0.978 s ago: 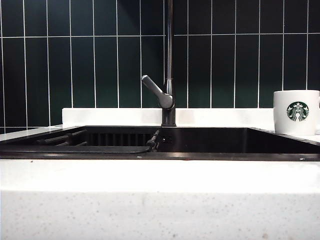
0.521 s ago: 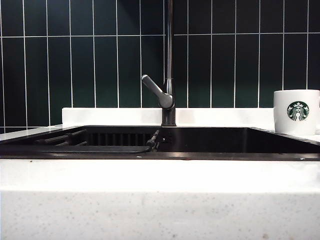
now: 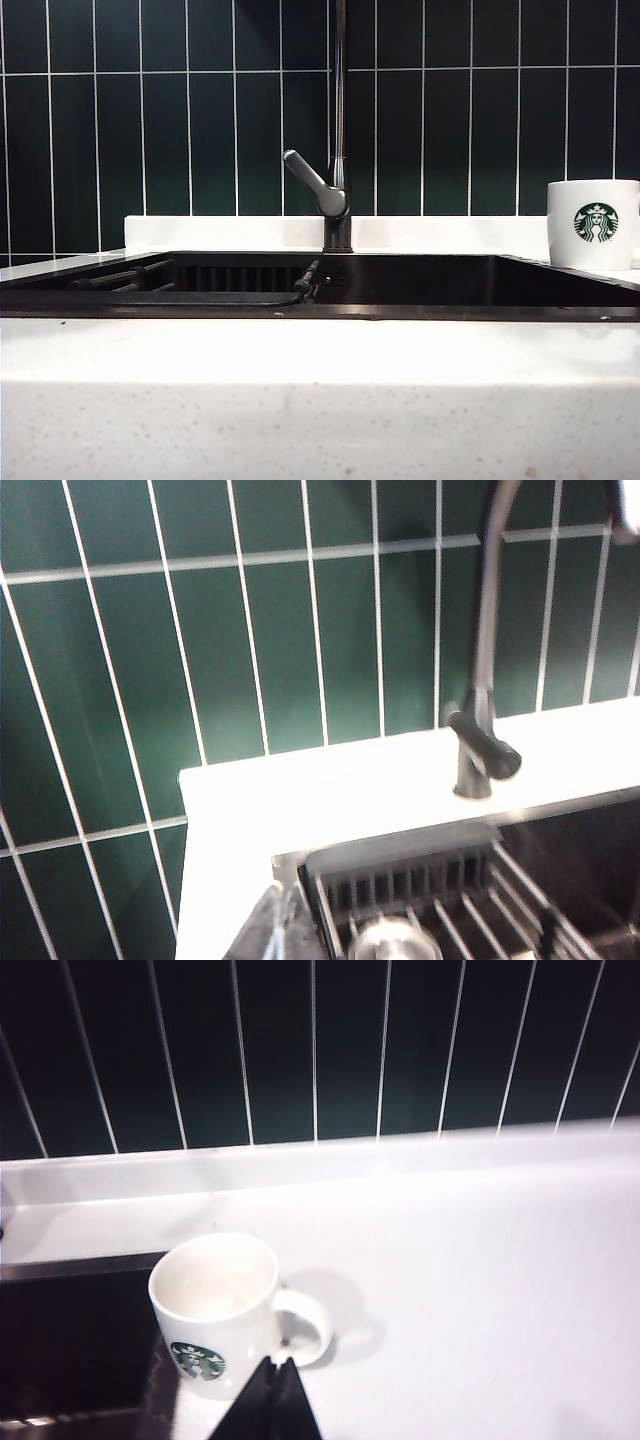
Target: Pick up the mug next to the sink, go to the faucet to get some water, pour the water into the sink, and finally put the mug back to its place.
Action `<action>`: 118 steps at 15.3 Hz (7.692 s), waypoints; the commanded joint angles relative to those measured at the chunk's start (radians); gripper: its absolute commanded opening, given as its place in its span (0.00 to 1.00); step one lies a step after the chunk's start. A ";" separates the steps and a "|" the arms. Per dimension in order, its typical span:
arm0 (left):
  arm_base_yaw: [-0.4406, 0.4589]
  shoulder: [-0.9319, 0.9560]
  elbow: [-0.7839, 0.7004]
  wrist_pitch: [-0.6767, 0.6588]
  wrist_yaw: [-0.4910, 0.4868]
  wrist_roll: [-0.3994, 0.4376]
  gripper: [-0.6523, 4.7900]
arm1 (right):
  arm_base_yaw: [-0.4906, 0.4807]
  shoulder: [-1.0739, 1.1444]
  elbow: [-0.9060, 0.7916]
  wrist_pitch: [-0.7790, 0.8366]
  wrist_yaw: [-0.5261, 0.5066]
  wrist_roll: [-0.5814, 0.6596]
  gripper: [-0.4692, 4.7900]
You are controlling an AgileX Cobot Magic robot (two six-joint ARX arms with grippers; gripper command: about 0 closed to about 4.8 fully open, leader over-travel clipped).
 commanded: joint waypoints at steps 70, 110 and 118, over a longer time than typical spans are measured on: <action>-0.064 1.220 0.433 0.550 0.418 -0.111 0.30 | -0.079 1.150 0.061 0.967 -0.016 -0.093 0.10; -0.191 1.780 1.268 0.359 0.715 -0.161 0.42 | 0.381 1.142 0.715 0.427 -0.351 0.073 0.09; -0.209 1.780 1.268 0.333 0.834 -0.187 0.42 | 0.402 1.190 0.715 0.436 -0.412 0.063 0.09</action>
